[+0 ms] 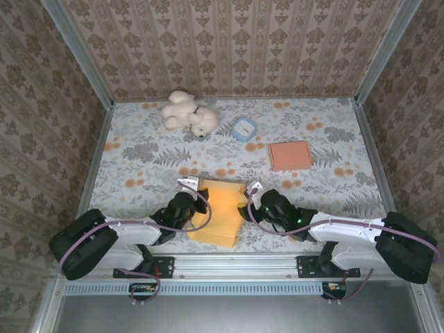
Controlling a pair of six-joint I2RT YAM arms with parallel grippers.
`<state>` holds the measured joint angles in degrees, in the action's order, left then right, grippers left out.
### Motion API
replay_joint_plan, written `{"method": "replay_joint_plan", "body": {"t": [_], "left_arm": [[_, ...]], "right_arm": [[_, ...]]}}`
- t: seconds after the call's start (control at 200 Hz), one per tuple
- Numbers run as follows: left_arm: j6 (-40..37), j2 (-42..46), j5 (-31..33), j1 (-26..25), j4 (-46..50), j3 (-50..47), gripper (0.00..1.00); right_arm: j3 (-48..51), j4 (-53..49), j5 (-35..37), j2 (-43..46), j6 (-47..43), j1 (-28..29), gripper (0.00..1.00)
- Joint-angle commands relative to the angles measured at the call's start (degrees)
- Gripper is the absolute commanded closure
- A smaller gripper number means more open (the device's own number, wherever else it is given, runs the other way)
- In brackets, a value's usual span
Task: Fold the paper box
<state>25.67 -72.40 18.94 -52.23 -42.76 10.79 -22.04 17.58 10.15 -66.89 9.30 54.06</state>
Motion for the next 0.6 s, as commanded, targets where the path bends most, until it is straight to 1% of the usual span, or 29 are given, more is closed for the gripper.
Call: {"method": "replay_joint_plan", "body": {"t": [0.0,0.08,0.175,0.275,0.36,0.44,0.51,0.595], "left_arm": [[-0.7,-1.2,-1.1,-1.0,1.6,1.4,0.93],[0.1,-1.7,0.1,-1.0,2.1,1.5,0.93],[1.5,-2.6,1.8,-1.1,2.9,2.0,0.93],[2.6,-3.4,3.8,-2.0,4.0,2.7,0.93],[3.4,-3.9,6.2,-3.1,4.8,3.3,0.93],[4.8,-4.1,8.3,-4.0,5.9,3.9,0.93],[6.2,-4.5,9.8,-4.6,6.7,4.4,0.93],[7.5,-5.4,11.0,-5.0,7.6,5.3,0.93]], "right_arm": [[-2.0,1.5,4.7,-0.1,-0.1,0.9,0.50],[-2.0,2.0,3.4,0.1,-0.2,1.4,0.50],[-2.4,1.7,5.2,0.3,0.3,2.3,0.50],[-4.0,-0.8,10.9,-0.6,1.8,3.8,0.53],[-5.7,-1.8,16.7,-2.4,3.3,5.3,0.54],[-6.7,-1.4,19.8,-4.4,4.6,6.6,0.54],[-7.1,0.6,19.6,-6.0,4.9,7.4,0.54],[-7.4,4.1,17.2,-7.9,4.4,8.8,0.54]]}}
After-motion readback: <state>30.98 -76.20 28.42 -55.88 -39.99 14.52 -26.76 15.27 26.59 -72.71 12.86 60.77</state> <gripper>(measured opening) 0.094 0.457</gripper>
